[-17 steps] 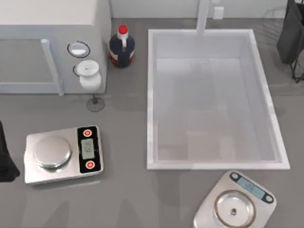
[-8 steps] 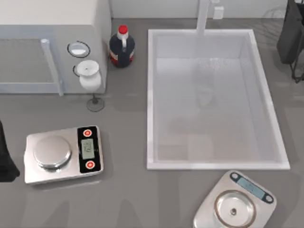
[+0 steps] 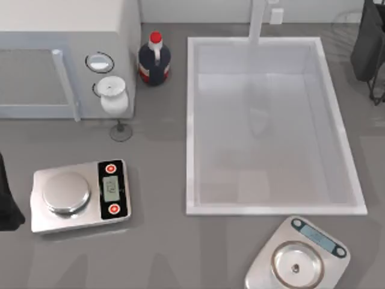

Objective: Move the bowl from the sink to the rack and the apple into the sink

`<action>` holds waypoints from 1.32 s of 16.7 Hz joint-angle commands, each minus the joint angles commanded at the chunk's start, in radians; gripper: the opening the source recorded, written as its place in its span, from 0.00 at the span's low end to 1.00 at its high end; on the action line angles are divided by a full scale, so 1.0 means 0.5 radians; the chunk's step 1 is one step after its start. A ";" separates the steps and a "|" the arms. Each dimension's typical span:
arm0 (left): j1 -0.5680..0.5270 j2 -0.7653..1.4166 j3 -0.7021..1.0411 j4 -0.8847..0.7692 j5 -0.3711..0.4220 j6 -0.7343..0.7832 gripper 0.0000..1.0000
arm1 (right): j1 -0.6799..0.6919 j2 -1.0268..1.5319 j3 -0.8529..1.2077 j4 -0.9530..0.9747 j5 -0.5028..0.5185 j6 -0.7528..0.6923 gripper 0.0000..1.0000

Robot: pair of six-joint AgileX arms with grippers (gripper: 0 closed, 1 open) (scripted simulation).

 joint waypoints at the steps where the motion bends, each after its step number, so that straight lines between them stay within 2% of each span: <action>1: 0.000 0.000 0.000 0.000 0.000 0.000 1.00 | 0.000 0.000 0.000 0.000 0.000 0.000 0.53; 7: 0.000 0.000 0.000 0.000 0.000 0.000 1.00 | 0.000 0.000 0.000 0.000 0.000 0.000 0.98; 18: 0.000 0.000 0.000 0.000 0.000 0.000 1.00 | -0.001 -0.020 -0.008 -0.008 0.003 0.000 1.00; 22: 0.000 0.000 0.000 0.000 0.000 0.000 1.00 | 0.044 -0.290 -0.144 -0.124 0.042 -0.002 1.00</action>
